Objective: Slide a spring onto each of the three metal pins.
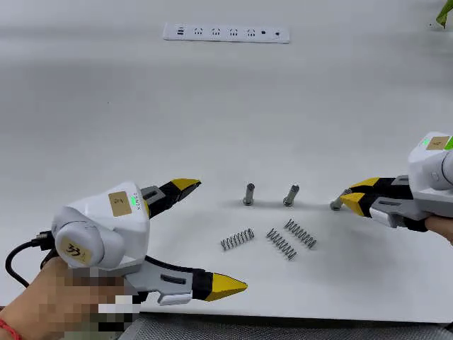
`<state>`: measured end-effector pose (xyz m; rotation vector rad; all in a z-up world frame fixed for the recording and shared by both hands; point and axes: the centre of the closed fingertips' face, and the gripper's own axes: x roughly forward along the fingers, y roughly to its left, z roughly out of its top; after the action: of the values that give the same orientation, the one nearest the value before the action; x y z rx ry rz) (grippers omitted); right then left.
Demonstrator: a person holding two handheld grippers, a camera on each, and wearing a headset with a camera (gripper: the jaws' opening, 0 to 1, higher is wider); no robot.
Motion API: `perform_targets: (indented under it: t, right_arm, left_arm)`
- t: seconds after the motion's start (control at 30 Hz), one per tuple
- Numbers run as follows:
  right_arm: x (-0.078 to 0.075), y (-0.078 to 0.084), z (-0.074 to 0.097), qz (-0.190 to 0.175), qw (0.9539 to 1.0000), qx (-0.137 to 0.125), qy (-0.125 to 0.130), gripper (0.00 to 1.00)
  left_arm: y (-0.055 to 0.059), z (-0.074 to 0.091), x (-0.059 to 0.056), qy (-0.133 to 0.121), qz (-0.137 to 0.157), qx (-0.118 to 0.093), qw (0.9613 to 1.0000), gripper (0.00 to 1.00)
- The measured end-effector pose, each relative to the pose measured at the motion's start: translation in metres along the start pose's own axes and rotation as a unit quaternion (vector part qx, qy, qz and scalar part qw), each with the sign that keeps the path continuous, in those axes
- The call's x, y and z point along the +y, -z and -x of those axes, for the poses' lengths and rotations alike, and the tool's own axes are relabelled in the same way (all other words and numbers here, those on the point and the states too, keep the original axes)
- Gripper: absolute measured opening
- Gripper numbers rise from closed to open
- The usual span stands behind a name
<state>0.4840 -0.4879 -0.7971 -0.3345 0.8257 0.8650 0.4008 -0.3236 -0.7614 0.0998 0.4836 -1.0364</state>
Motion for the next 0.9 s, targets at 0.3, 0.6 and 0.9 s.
perform_targets:
  t: [0.3,0.6,0.9]
  right_arm:
    - [0.003,-0.002,0.004,0.001,1.0,-0.006,-0.004,0.2]
    - [0.002,-0.002,0.011,-0.004,0.9999,-0.014,-0.009,0.23]
    - [0.001,-0.002,0.015,0.006,0.9996,-0.025,-0.014,0.29]
  left_arm:
    - [0.0,-0.001,0.0,0.001,-0.003,0.002,1.0,1.0]
    - [0.0,-0.002,-0.001,0.0,-0.005,0.004,1.0,1.0]
    - [-0.002,-0.002,0.0,-0.004,-0.007,0.003,1.0,1.0]
